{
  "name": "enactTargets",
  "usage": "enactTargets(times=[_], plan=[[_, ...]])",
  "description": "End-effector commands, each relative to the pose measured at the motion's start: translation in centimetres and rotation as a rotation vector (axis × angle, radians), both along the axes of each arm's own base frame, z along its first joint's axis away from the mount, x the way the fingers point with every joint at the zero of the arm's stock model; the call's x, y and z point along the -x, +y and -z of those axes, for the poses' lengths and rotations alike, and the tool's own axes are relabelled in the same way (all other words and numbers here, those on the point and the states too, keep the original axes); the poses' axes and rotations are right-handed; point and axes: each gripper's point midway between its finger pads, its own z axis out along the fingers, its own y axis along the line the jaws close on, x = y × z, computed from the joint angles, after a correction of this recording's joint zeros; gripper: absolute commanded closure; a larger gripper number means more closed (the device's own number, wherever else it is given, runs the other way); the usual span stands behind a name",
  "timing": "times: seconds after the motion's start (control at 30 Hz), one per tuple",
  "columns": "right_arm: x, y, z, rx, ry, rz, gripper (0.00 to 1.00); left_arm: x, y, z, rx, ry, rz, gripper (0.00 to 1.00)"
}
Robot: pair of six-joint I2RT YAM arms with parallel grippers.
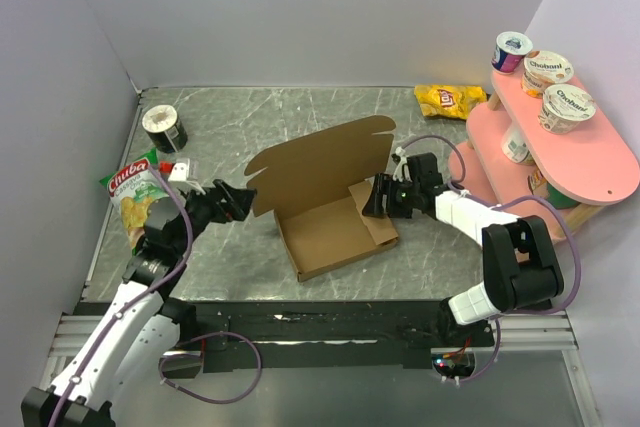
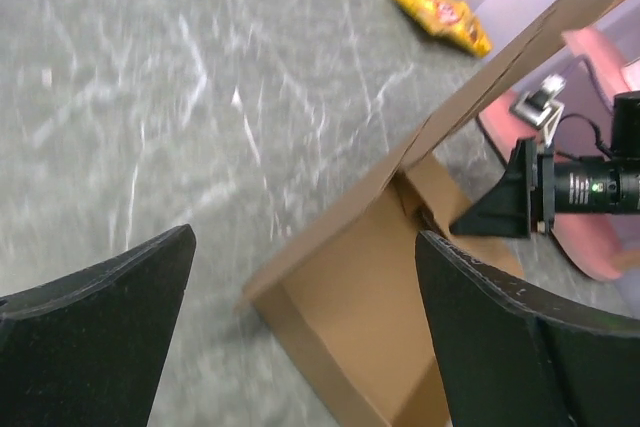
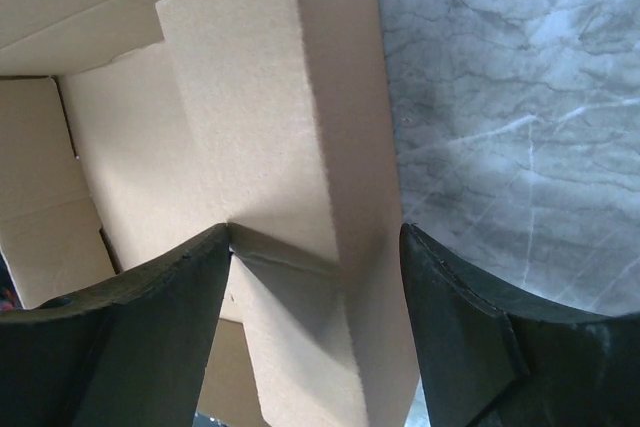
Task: Fold the paper box
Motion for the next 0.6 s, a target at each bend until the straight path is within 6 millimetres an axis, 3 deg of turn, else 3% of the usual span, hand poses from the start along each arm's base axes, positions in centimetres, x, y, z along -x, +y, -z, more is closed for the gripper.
enactTargets(times=[0.0, 0.13, 0.3, 0.5, 0.57], plan=[[-1.0, -0.3, -0.2, 0.039, -0.047, 0.041, 0.25, 2.1, 0.4, 2.8, 0.057, 0.228, -0.038, 0.05], [-0.9, -0.2, -0.5, 0.039, -0.066, 0.054, 0.25, 3.7, -0.1, 5.1, 0.102, 0.361, -0.04, 0.13], [-0.6, -0.3, -0.4, 0.053, -0.073, 0.07, 0.25, 5.5, -1.9, 7.6, 0.233, 0.439, 0.005, 0.13], [-0.5, -0.2, -0.6, 0.061, -0.089, 0.083, 0.25, 5.8, -4.2, 9.7, 0.312, 0.472, 0.061, 0.11], [-0.4, -0.1, -0.8, 0.067, -0.094, 0.083, 0.25, 5.4, -5.0, 9.4, 0.322, 0.439, 0.082, 0.1]])
